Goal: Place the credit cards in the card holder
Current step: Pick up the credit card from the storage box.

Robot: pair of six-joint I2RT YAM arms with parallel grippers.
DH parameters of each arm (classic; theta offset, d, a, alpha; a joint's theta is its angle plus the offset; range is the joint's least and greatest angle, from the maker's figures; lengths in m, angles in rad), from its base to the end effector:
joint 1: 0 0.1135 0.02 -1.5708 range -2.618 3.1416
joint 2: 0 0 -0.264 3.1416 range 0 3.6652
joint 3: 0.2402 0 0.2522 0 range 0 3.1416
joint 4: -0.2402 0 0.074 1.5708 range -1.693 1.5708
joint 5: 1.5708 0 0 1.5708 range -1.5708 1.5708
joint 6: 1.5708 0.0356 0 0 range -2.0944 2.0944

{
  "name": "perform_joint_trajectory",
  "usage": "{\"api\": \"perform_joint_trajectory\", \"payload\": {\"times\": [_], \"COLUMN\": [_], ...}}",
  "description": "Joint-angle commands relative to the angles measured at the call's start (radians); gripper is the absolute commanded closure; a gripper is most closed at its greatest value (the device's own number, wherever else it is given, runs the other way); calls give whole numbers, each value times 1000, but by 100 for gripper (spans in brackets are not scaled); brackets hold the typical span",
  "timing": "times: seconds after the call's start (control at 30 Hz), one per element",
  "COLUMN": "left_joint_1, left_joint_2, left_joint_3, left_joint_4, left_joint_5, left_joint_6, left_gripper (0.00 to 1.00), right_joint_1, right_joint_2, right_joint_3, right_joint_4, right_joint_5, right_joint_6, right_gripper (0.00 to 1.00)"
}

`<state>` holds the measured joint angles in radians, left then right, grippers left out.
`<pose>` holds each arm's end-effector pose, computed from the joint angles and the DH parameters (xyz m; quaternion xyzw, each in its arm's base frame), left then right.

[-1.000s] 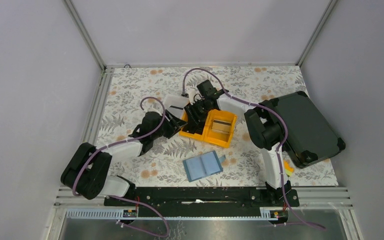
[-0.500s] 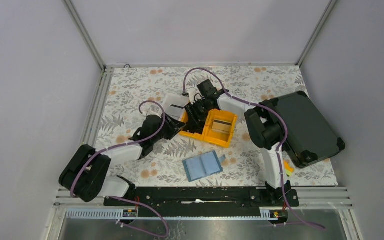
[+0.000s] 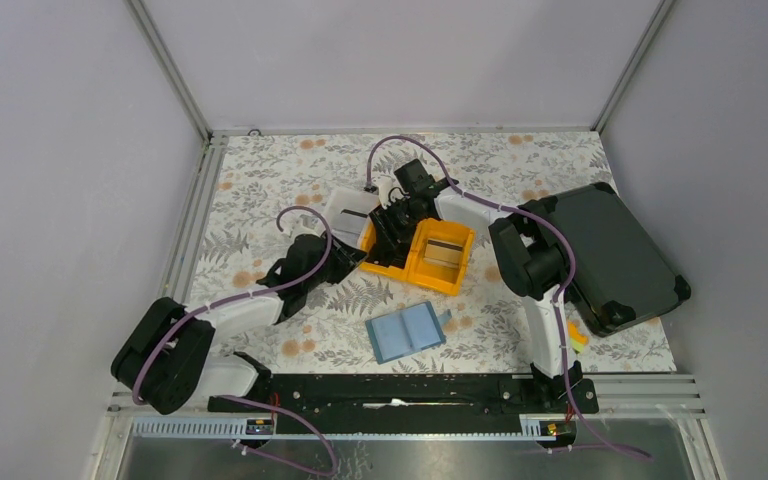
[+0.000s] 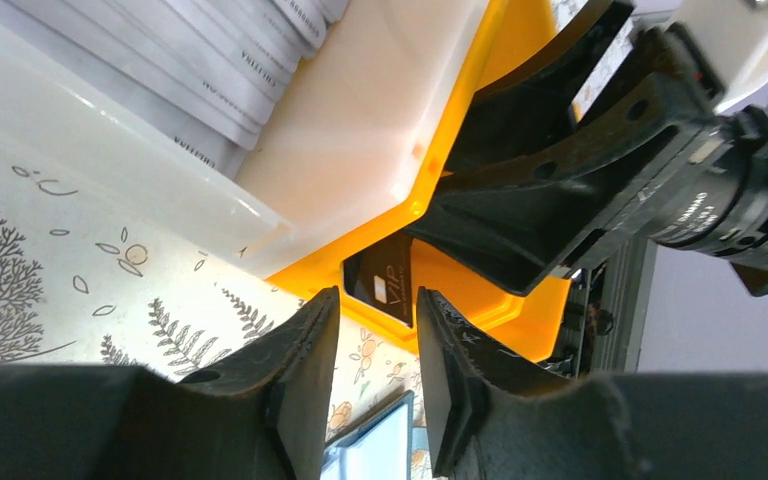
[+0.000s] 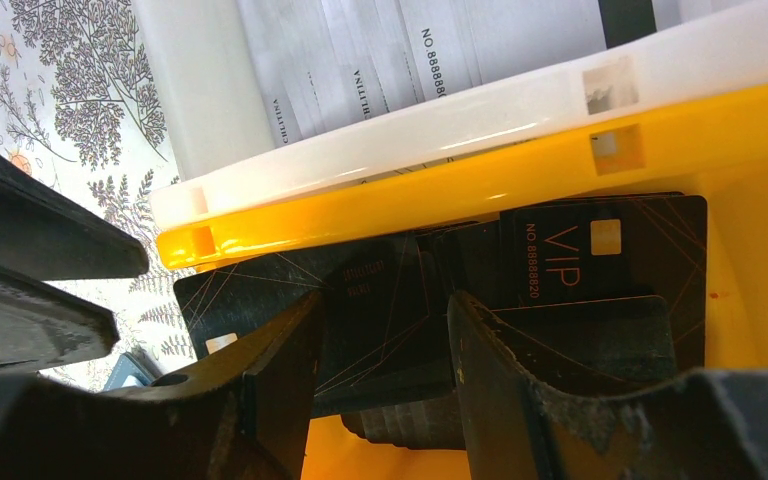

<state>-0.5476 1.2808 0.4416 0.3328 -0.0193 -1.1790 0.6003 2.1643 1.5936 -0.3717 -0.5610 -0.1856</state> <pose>0.2126 -0.1289 0.1711 -0.2722 0.8176 -0.3802 0.3361 0.3750 0.2797 0.1663 -0.4290 0.8115 0.3188 0.2364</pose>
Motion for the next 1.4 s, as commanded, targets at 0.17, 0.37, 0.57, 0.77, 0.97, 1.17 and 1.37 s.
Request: {"api": "perform_joint_trajectory", "payload": {"times": [0.17, 0.37, 0.57, 0.77, 0.97, 1.17, 1.37], "left_joint_1": [-20, -20, -20, -20, -20, -20, -20], "left_joint_2": [43, 67, 81, 79, 70, 70, 104], "left_joint_3": [5, 18, 32, 37, 29, 30, 40], "left_joint_4": [50, 57, 60, 71, 89, 84, 104], "left_joint_5": [1, 0, -3, -5, 0, -7, 7], "left_joint_6": [-13, -5, -1, -4, -17, -15, -19], "left_gripper": [69, 77, 81, 82, 83, 80, 82], "right_joint_1": [-2, -2, -2, -2, -2, -2, -3], "right_joint_2": [-34, -34, -33, -32, -31, -26, -29], "right_joint_3": [-8, -8, -9, -8, -11, -5, -7], "right_joint_4": [-8, -9, -10, -9, -9, -18, -19], "right_joint_5": [11, 10, 10, 7, 7, 6, 6], "right_joint_6": [2, 2, 0, 0, 0, -2, -2], "right_gripper": [45, 45, 45, 45, 45, 45, 45]}}
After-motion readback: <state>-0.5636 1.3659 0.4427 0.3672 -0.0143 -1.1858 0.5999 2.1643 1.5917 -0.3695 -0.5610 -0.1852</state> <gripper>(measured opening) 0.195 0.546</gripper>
